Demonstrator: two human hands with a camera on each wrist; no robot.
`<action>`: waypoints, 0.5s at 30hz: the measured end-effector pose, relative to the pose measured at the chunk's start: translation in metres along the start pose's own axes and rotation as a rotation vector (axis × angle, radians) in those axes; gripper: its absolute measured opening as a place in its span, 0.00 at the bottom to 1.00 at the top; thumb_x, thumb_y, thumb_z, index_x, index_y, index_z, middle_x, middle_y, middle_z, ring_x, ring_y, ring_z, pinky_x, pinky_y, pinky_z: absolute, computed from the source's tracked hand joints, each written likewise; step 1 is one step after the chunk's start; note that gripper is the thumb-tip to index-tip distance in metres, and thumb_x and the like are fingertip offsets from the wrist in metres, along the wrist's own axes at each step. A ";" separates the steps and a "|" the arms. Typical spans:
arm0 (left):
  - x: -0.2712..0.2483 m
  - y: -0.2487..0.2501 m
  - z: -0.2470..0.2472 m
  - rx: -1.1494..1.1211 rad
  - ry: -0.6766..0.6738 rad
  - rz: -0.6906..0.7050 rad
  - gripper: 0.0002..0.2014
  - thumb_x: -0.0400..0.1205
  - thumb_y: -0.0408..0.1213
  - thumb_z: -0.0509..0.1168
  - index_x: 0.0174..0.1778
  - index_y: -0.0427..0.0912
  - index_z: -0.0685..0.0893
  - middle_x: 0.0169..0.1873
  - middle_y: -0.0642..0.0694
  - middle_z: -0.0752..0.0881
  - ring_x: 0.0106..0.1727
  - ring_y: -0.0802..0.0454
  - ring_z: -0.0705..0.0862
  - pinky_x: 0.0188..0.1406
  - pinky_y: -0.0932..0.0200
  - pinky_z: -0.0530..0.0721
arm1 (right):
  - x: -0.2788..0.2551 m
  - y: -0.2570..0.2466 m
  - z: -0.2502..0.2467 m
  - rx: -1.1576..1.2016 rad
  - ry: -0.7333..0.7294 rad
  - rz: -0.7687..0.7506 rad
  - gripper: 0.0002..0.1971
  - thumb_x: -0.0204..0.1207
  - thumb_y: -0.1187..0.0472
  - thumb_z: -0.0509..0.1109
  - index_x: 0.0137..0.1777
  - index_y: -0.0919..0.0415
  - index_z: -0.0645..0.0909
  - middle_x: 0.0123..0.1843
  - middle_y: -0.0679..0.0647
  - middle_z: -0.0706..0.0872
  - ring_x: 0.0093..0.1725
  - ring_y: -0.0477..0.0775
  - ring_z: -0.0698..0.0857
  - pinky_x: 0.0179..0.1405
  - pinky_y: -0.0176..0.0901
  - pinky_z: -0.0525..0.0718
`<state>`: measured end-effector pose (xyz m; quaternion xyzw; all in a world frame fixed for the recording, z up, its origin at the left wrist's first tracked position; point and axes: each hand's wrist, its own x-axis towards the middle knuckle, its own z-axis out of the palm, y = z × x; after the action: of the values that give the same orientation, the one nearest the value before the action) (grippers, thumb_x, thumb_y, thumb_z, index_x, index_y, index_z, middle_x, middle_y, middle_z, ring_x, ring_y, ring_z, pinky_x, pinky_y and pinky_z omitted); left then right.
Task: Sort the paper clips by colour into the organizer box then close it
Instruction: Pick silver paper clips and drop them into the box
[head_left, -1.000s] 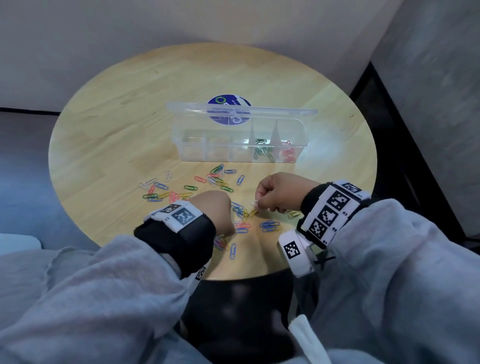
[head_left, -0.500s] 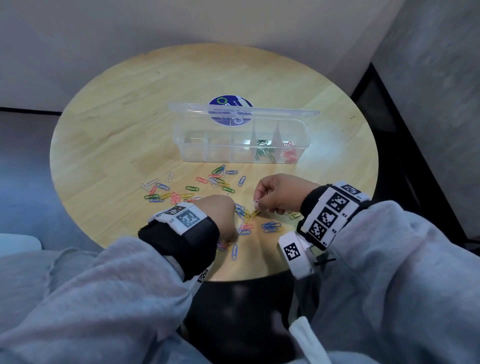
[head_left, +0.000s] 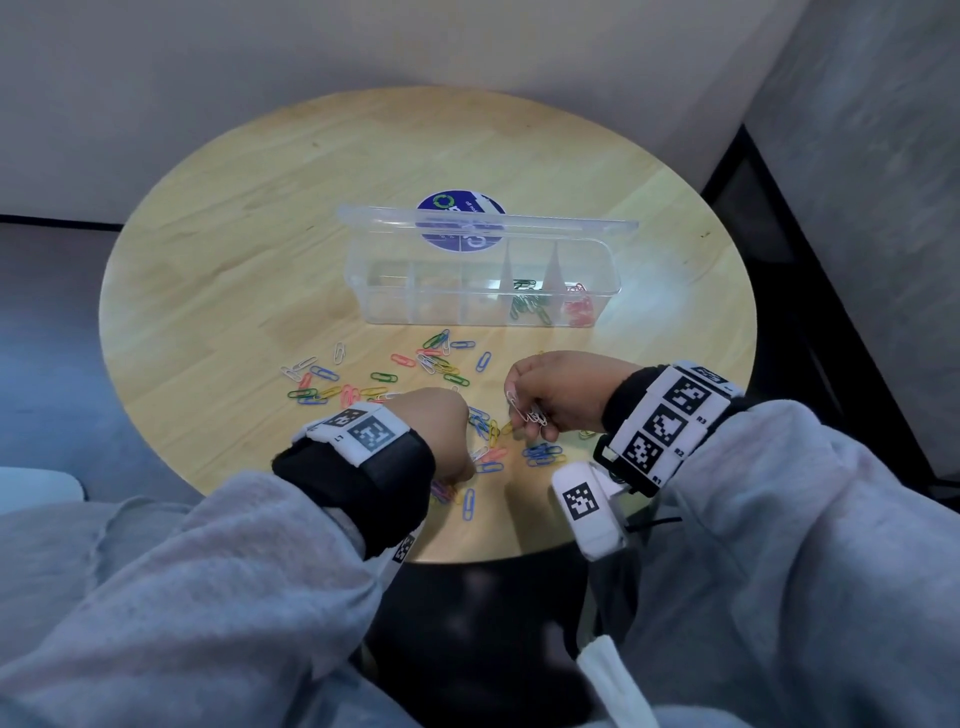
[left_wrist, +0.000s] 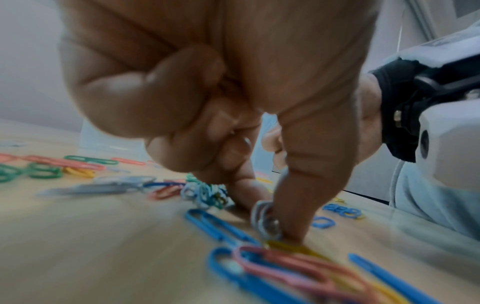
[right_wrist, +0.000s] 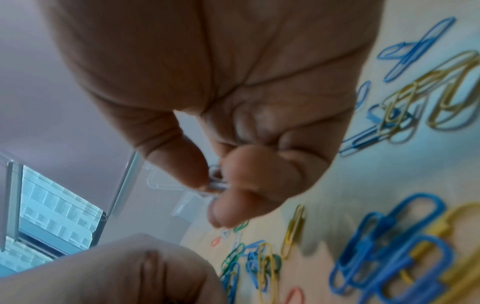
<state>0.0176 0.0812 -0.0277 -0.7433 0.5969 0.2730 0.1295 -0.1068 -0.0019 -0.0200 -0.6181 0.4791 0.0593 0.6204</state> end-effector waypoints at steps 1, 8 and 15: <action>0.000 0.000 0.000 0.000 -0.002 0.001 0.05 0.72 0.41 0.70 0.38 0.44 0.83 0.33 0.47 0.81 0.35 0.48 0.78 0.25 0.62 0.70 | 0.000 0.000 0.000 0.021 0.006 -0.006 0.12 0.73 0.78 0.51 0.35 0.62 0.69 0.28 0.59 0.76 0.26 0.56 0.75 0.13 0.32 0.68; -0.006 -0.014 -0.015 -0.182 -0.019 0.030 0.04 0.72 0.41 0.69 0.32 0.47 0.82 0.27 0.52 0.81 0.34 0.52 0.77 0.30 0.63 0.71 | 0.003 0.002 0.000 0.028 0.001 -0.018 0.18 0.74 0.79 0.50 0.39 0.61 0.79 0.28 0.57 0.76 0.20 0.48 0.76 0.16 0.33 0.70; -0.011 -0.035 -0.038 -0.938 -0.096 0.085 0.10 0.71 0.28 0.68 0.26 0.42 0.78 0.24 0.45 0.79 0.23 0.53 0.74 0.18 0.71 0.73 | 0.002 -0.002 0.003 0.118 -0.006 -0.029 0.11 0.80 0.70 0.56 0.35 0.63 0.72 0.32 0.57 0.73 0.28 0.52 0.73 0.20 0.36 0.70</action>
<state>0.0594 0.0793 0.0052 -0.6830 0.4321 0.5524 -0.2040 -0.1028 -0.0012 -0.0207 -0.5873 0.4707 0.0239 0.6579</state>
